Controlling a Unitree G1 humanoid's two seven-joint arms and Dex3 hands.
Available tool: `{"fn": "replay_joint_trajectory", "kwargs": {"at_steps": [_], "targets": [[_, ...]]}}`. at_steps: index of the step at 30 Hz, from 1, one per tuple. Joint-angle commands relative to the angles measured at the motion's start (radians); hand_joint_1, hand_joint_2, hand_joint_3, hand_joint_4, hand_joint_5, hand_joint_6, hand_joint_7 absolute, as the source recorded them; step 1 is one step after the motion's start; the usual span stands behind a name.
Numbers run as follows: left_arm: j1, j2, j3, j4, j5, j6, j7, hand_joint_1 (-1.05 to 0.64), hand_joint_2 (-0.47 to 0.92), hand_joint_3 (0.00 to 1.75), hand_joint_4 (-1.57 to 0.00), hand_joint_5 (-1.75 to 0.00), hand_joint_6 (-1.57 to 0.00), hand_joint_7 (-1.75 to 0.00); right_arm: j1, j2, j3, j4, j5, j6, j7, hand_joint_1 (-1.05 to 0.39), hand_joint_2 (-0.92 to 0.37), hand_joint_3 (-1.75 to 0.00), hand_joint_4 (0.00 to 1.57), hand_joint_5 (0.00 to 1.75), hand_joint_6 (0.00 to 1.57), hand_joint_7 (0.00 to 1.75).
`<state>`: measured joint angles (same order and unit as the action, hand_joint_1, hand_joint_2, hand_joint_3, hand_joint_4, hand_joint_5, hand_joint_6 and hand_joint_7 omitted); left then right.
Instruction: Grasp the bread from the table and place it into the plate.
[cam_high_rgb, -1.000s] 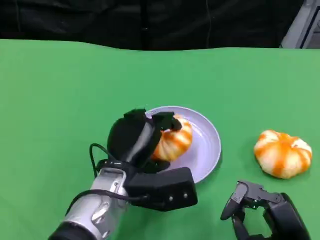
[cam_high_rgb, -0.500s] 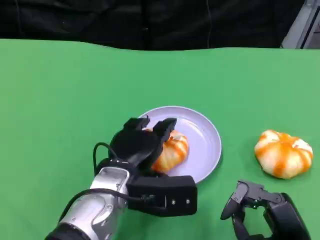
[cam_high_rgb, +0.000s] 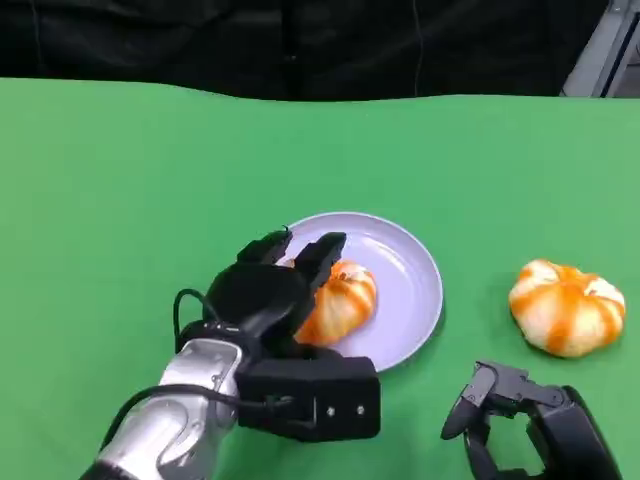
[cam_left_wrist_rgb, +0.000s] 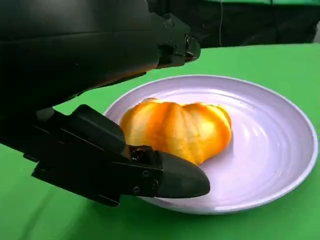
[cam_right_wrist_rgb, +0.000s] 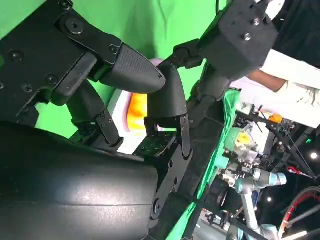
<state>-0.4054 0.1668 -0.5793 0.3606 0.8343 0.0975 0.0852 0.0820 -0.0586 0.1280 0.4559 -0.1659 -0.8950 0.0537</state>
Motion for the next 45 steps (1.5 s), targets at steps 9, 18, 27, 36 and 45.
{"fn": "replay_joint_trajectory", "kwargs": {"at_steps": [9, 18, 27, 36, 45], "targets": [[0.151, 0.112, 0.100, -0.253, -0.030, -0.069, 0.016, -0.83, 0.92, 0.33, -0.19, -0.12, -0.16, -0.07, 0.004, -0.006, -0.003, -0.002, 0.010, 0.011, -0.001, -0.55, -0.32, -1.47, 0.90, 1.75, 0.82, 1.50], [0.302, 0.171, 0.195, -0.370, -0.062, -0.186, 0.071, -0.56, 0.92, 0.12, -0.42, -0.31, -0.40, -0.13, -0.001, -0.007, -0.004, 0.004, 0.014, 0.004, 0.001, -0.54, -0.32, -1.49, 0.90, 1.75, 0.82, 1.50], [0.408, 0.187, 0.302, -0.315, -0.129, -0.466, 0.312, -0.21, 0.92, 0.05, -0.77, -0.68, -0.86, -0.19, -0.001, -0.008, -0.004, -0.001, 0.014, 0.011, 0.003, -0.55, -0.32, -1.48, 0.89, 1.75, 0.82, 1.50], [0.470, 0.162, 0.383, -0.190, -0.190, -0.712, 0.501, -0.03, 0.46, 1.09, -0.89, -1.35, -1.05, -0.72, -0.005, -0.012, -0.004, 0.009, 0.022, 0.000, 0.010, -0.54, -0.32, -1.49, 0.89, 1.75, 0.81, 1.50], [0.543, 0.112, 0.429, -0.142, -0.304, -0.859, 0.503, 0.01, 0.19, 1.61, -0.86, -1.65, -0.89, -1.36, 0.000, -0.011, -0.007, 0.001, 0.018, 0.005, 0.010, -0.54, -0.32, -1.49, 0.89, 1.75, 0.81, 1.50]]}}
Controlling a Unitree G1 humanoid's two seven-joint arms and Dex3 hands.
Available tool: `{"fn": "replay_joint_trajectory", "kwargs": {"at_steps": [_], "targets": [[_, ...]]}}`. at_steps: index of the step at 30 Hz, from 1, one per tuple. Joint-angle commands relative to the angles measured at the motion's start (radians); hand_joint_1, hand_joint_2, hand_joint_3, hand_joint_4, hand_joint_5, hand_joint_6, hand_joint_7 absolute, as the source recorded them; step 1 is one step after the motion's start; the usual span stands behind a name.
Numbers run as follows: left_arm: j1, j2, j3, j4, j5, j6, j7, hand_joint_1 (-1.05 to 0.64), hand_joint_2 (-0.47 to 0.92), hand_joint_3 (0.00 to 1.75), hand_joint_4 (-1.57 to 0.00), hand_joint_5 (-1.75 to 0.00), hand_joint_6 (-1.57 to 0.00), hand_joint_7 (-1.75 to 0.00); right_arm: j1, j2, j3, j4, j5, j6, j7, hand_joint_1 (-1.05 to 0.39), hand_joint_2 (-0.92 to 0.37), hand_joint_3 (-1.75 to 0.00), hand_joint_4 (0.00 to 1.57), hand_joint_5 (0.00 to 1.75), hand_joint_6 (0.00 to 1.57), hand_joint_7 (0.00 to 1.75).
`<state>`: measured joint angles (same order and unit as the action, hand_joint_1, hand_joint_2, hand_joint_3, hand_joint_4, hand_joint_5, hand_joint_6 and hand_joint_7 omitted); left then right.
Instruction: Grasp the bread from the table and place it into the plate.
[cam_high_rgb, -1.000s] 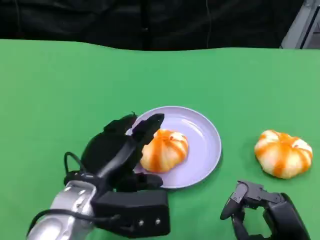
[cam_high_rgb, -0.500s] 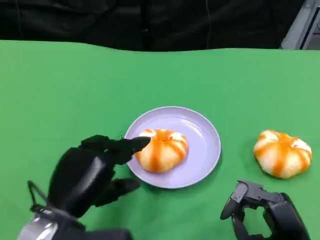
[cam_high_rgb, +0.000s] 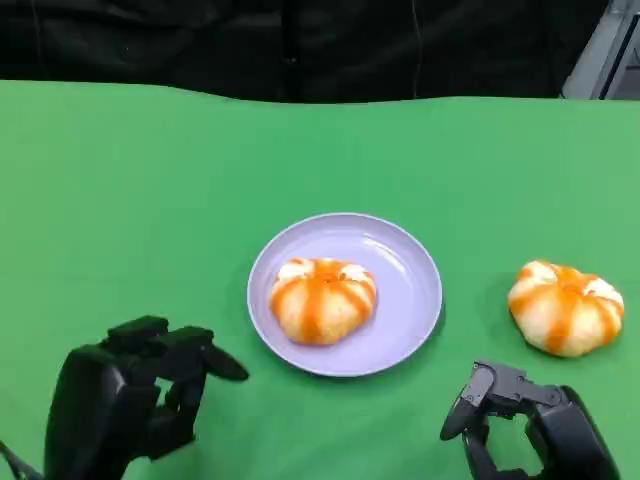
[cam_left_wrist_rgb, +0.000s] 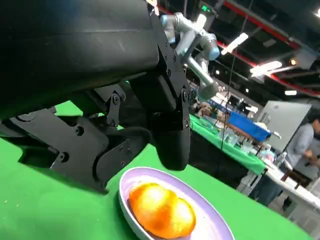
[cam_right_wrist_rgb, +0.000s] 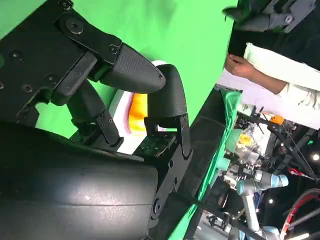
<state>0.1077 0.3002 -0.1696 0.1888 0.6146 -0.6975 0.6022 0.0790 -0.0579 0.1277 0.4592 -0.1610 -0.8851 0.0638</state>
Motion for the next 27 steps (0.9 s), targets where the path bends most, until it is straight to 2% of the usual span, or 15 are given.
{"fn": "replay_joint_trajectory", "kwargs": {"at_steps": [1, 8, 9, 10, 13, 21, 27], "targets": [[0.030, -0.025, 0.023, 0.033, -0.088, -0.071, -0.019, 0.02, 0.19, 1.61, -0.86, -1.65, -0.89, -1.37, 0.003, -0.012, -0.007, -0.002, 0.014, -0.005, 0.000, -0.54, -0.32, -1.49, 0.89, 1.75, 0.81, 1.50], [0.068, -0.079, 0.029, 0.081, -0.259, -0.176, -0.120, 0.06, 0.22, 1.62, -0.88, -1.66, -0.88, -1.47, 0.000, -0.013, -0.008, 0.003, 0.024, -0.008, 0.008, -0.54, -0.32, -1.49, 0.89, 1.75, 0.81, 1.50], [0.077, -0.085, 0.024, 0.089, -0.302, -0.194, -0.148, 0.05, 0.33, 1.50, -0.84, -1.70, -0.82, -1.51, 0.000, -0.013, -0.009, 0.004, 0.022, -0.009, 0.007, -0.55, -0.33, -1.49, 0.89, 1.75, 0.81, 1.50], [0.084, -0.091, 0.022, 0.096, -0.336, -0.208, -0.173, 0.05, 0.38, 1.43, -0.83, -1.72, -0.79, -1.53, 0.000, -0.013, -0.009, 0.004, 0.021, -0.010, 0.007, -0.55, -0.33, -1.49, 0.89, 1.75, 0.81, 1.50], [0.086, -0.105, 0.032, 0.116, -0.388, -0.232, -0.231, 0.04, 0.44, 1.33, -0.80, -1.74, -0.76, -1.56, -0.001, -0.013, -0.009, 0.007, 0.022, -0.013, 0.008, -0.55, -0.33, -1.49, 0.89, 1.75, 0.81, 1.50], [0.084, -0.145, 0.065, 0.152, -0.463, -0.267, -0.337, 0.01, 0.50, 1.21, -0.80, -1.75, -0.75, -1.60, 0.002, -0.014, -0.009, 0.003, 0.016, -0.015, 0.007, -0.55, -0.33, -1.48, 0.89, 1.75, 0.80, 1.51], [0.086, -0.169, 0.094, 0.155, -0.472, -0.271, -0.384, 0.01, 0.52, 1.19, -0.80, -1.75, -0.74, -1.60, 0.002, -0.015, -0.009, 0.002, 0.016, -0.014, 0.007, -0.55, -0.34, -1.48, 0.89, 1.75, 0.80, 1.52]]}}
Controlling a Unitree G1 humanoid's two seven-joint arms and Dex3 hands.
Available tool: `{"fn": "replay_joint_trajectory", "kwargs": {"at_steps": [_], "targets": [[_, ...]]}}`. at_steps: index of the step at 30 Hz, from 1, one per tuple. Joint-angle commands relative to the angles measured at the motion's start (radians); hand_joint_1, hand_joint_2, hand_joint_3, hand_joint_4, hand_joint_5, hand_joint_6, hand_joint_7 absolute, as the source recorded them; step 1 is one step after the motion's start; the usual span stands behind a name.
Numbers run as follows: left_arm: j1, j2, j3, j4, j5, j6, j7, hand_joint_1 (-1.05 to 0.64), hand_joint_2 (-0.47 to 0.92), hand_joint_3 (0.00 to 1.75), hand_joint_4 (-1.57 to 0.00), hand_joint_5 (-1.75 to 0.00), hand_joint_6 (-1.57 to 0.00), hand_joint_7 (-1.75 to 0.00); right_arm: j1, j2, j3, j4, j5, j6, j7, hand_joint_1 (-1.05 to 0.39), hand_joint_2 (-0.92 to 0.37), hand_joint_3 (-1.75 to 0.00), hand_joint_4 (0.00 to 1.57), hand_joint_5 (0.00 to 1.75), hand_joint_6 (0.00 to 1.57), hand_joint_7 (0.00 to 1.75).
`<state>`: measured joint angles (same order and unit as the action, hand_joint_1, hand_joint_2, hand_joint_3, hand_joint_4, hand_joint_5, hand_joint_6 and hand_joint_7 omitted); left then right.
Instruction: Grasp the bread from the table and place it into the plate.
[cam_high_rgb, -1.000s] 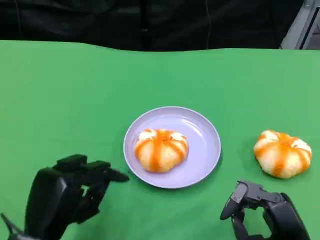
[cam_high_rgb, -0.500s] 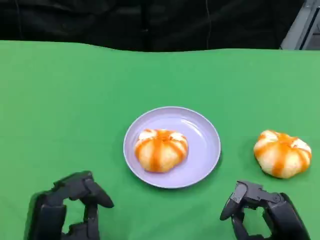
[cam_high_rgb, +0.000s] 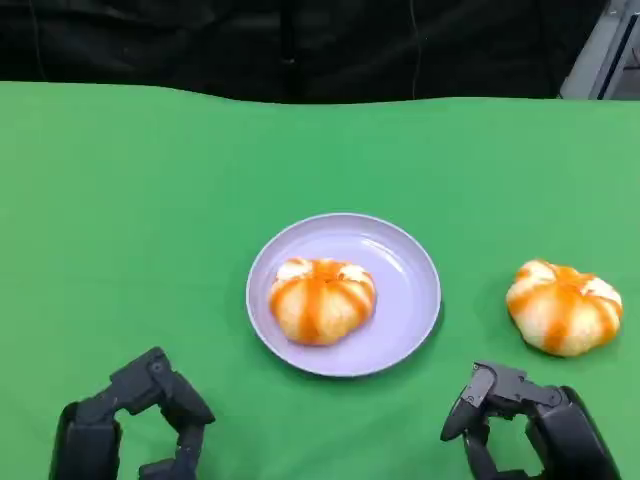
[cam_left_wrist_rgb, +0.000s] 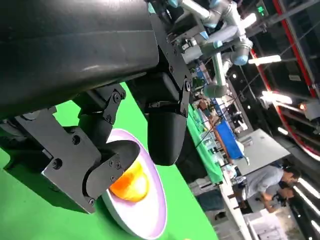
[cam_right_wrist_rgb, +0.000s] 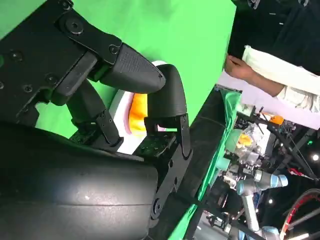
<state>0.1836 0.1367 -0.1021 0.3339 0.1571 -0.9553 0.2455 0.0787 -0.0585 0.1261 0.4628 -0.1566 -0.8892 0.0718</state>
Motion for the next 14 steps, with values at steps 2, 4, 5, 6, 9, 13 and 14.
{"fn": "replay_joint_trajectory", "kwargs": {"at_steps": [2, 4, 5, 6, 9, 13, 14], "targets": [[0.012, -0.011, 0.022, 0.017, -0.047, -0.009, -0.062, 0.00, 0.53, 1.19, -0.80, -1.75, -0.74, -1.60, 0.003, -0.018, -0.008, -0.001, 0.015, -0.009, 0.003, -0.55, -0.34, -1.47, 0.89, 1.75, 0.80, 1.51], [0.013, -0.016, 0.024, 0.020, -0.066, -0.008, -0.087, 0.00, 0.53, 1.18, -0.80, -1.75, -0.74, -1.61, 0.003, -0.019, -0.008, 0.000, 0.017, -0.008, 0.005, -0.54, -0.34, -1.47, 0.89, 1.75, 0.80, 1.51], [0.013, -0.019, 0.028, 0.020, -0.069, -0.008, -0.095, 0.00, 0.53, 1.18, -0.80, -1.75, -0.73, -1.61, 0.003, -0.020, -0.008, 0.000, 0.018, -0.008, 0.005, -0.54, -0.34, -1.47, 0.89, 1.75, 0.80, 1.51], [0.013, -0.019, 0.029, 0.022, -0.072, -0.005, -0.105, 0.00, 0.53, 1.18, -0.80, -1.75, -0.73, -1.61, 0.003, -0.020, -0.007, 0.000, 0.021, -0.008, 0.007, -0.54, -0.34, -1.46, 0.89, 1.75, 0.80, 1.51], [0.013, -0.024, 0.037, 0.025, -0.081, -0.001, -0.131, 0.00, 0.52, 1.19, -0.79, -1.75, -0.72, -1.60, 0.003, -0.020, -0.007, 0.000, 0.025, -0.009, 0.010, -0.55, -0.34, -1.46, 0.89, 1.75, 0.81, 1.52], [0.011, -0.034, 0.048, 0.031, -0.091, -0.003, -0.152, -0.01, 0.51, 1.20, -0.79, -1.75, -0.73, -1.60, 0.004, -0.020, -0.007, -0.003, 0.023, -0.005, 0.009, -0.55, -0.34, -1.46, 0.89, 1.75, 0.80, 1.51], [0.011, -0.037, 0.050, 0.033, -0.094, -0.003, -0.154, -0.02, 0.51, 1.20, -0.79, -1.75, -0.73, -1.59, 0.006, -0.020, -0.007, -0.007, 0.021, 0.000, 0.009, -0.54, -0.34, -1.46, 0.89, 1.75, 0.80, 1.51]]}}
